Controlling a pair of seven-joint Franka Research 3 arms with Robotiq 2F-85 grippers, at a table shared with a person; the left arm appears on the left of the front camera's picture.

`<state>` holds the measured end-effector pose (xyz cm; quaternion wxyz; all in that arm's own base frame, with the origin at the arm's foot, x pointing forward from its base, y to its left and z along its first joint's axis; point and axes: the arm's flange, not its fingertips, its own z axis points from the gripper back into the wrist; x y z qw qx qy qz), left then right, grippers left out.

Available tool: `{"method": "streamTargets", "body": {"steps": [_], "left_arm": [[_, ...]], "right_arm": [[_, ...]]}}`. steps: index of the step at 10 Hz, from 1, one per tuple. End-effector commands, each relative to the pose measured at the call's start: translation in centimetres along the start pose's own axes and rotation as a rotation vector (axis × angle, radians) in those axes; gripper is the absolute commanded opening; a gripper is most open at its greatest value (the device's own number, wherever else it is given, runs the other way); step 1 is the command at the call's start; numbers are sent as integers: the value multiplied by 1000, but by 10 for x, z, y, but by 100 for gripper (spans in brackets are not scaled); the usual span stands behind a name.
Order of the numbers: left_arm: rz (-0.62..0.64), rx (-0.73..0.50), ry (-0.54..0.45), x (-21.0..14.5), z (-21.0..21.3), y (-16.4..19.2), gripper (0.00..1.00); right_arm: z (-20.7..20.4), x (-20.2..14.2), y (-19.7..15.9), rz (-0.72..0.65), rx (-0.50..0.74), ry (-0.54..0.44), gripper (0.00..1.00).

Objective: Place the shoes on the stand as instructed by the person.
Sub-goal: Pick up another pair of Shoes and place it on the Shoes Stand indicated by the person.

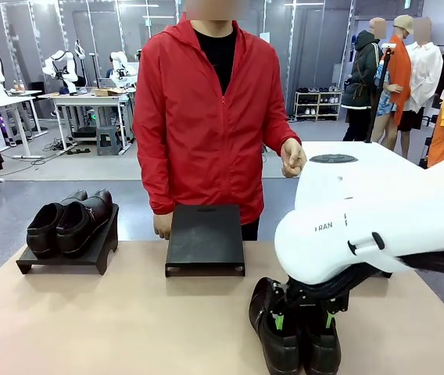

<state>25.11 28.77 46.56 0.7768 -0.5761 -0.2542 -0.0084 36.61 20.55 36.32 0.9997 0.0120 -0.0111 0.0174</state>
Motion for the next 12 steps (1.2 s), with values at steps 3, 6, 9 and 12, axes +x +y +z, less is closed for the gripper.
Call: {"method": "streamTargets", "body": {"steps": [3,6,9,12], "left_arm": [[-29,-9,6,-3,0,-2,100],[-29,-9,6,-3,0,-2,100],[-29,-9,6,-3,0,-2,100],[-29,-9,6,-3,0,-2,100]], "right_arm": [[-28,5,16,-10,-56,-14,100],[-33,4,17,19,-54,-5,33],[-34,5,16,9,-46,-2,0],[-33,6,16,2,-28,-12,0]]}}
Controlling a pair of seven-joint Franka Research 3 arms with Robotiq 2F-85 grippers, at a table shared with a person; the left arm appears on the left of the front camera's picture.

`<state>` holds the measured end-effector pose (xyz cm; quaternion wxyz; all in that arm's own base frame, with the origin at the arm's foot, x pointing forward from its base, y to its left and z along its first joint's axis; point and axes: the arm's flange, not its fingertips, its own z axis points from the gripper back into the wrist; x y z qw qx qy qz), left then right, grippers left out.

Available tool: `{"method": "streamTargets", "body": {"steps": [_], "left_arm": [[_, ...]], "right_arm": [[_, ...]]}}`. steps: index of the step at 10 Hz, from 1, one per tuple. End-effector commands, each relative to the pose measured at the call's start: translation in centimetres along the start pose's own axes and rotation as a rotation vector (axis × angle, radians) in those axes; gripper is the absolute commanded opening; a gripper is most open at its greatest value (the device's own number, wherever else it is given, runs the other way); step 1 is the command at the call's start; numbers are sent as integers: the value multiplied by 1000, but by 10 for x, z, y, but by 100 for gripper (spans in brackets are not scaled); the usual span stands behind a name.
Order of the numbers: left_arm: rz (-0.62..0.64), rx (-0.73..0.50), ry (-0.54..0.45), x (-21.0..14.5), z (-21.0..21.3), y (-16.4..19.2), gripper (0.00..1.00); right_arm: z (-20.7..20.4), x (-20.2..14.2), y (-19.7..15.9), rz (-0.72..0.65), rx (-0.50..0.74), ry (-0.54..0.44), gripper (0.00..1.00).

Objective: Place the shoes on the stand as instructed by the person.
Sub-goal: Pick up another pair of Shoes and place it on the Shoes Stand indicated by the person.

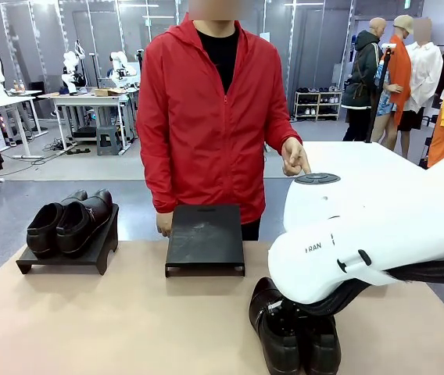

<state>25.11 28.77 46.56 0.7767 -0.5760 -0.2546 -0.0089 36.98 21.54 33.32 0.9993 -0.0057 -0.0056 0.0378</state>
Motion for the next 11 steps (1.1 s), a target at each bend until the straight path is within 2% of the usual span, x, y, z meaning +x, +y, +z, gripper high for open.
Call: {"method": "streamTargets", "body": {"steps": [1,4,6,7,11], "left_arm": [[-28,-9,6,-3,0,-2,100],[-28,-9,6,-3,0,-2,100],[-28,-9,6,-3,0,-2,100],[-28,-9,6,-3,0,-2,100],[-28,-9,6,-3,0,-2,100]], "right_arm": [[0,2,5,-41,14,-28,0],[28,-4,-14,-67,41,-78,0],[74,-22,-38,-34,14,-150,0],[107,-33,-56,-3,4,-219,0],[185,-38,-129,-4,-26,-389,0]]}}
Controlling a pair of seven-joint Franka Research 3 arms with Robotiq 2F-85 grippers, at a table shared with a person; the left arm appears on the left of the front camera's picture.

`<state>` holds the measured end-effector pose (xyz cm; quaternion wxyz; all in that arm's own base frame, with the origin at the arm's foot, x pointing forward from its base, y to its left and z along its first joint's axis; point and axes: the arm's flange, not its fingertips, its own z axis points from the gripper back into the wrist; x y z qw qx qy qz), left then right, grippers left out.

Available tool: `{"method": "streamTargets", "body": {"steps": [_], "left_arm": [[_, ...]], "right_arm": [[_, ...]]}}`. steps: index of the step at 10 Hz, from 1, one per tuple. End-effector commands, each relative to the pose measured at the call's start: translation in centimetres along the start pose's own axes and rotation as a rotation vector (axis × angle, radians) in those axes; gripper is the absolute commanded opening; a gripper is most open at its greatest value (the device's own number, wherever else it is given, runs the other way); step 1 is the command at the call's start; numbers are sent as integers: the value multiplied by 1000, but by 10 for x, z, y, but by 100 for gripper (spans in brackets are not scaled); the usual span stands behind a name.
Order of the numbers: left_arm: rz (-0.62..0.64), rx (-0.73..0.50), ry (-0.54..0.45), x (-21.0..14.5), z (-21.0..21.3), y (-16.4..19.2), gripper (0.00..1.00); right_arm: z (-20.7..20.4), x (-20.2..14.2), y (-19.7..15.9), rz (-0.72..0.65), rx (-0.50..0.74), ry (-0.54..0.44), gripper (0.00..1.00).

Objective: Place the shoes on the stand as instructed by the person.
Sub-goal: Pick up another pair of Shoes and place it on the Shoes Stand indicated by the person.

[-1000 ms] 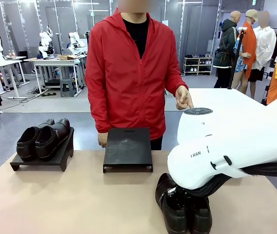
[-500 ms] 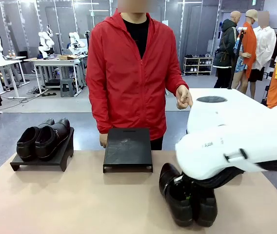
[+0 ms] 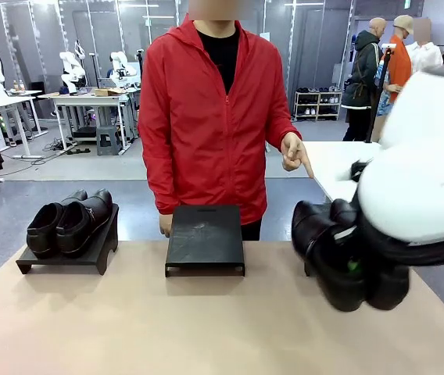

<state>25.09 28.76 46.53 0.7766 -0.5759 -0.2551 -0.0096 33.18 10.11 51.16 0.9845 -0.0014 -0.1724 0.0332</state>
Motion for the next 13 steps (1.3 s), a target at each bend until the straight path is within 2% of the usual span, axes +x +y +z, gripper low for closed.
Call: {"method": "streamTargets", "body": {"steps": [1,3,4,5,9,10,12,13], "left_arm": [[-26,-8,6,-3,0,-2,100],[-26,-8,6,-3,0,-2,100],[-26,-8,6,-3,0,-2,100],[-26,-8,6,-3,0,-2,100],[-26,-8,6,-3,0,-2,100],[-26,-8,6,-3,0,-2,100],[-26,-8,6,-3,0,-2,100],[-26,-8,6,-3,0,-2,100]], "right_arm": [[12,18,-32,2,-31,-78,0],[11,25,-50,0,-46,-98,0],[7,20,-49,-7,-56,-109,0],[13,15,-49,-18,-37,-62,0],[13,15,-49,-18,-37,-62,0],[2,12,-50,-16,-41,-36,8],[-2,50,-58,-48,-91,-114,8],[-9,70,-63,-34,-90,-121,8]]}}
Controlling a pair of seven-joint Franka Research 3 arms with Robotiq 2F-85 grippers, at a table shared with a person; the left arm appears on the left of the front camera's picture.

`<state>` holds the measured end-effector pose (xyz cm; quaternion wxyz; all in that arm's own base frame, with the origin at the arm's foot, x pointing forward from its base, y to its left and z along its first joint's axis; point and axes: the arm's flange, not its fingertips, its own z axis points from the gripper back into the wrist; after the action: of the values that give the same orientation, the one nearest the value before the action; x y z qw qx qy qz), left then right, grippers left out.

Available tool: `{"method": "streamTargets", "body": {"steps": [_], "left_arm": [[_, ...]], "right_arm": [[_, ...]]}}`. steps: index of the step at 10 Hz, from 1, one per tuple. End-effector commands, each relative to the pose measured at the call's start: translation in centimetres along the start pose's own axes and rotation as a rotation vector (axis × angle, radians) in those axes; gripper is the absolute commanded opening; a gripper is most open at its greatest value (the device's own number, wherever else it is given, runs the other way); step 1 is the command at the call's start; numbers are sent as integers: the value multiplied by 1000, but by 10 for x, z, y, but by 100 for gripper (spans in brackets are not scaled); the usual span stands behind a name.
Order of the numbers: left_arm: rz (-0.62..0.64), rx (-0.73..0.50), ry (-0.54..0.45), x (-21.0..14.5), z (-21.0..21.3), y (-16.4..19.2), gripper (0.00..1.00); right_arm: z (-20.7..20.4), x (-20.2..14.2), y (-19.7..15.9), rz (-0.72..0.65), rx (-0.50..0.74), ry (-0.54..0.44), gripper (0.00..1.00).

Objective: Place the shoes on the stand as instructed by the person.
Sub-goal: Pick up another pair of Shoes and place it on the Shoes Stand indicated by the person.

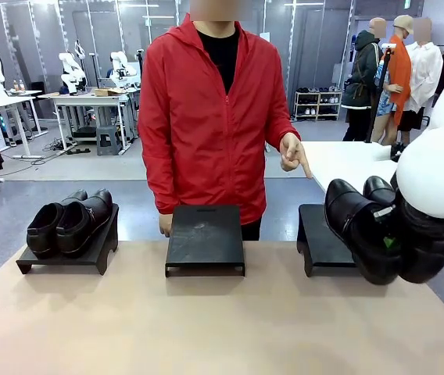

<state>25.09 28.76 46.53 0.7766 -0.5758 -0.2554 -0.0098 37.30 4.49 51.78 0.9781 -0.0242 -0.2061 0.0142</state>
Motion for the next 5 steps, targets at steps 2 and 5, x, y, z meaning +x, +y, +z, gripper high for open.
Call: {"method": "streamTargets", "body": {"steps": [2,5], "left_arm": [[-25,-8,7,-3,0,-2,100],[-25,-8,7,-3,0,-2,100]], "right_arm": [[-22,63,-12,-5,-47,-76,8],[-54,108,-21,-30,-50,-113,8]]}}
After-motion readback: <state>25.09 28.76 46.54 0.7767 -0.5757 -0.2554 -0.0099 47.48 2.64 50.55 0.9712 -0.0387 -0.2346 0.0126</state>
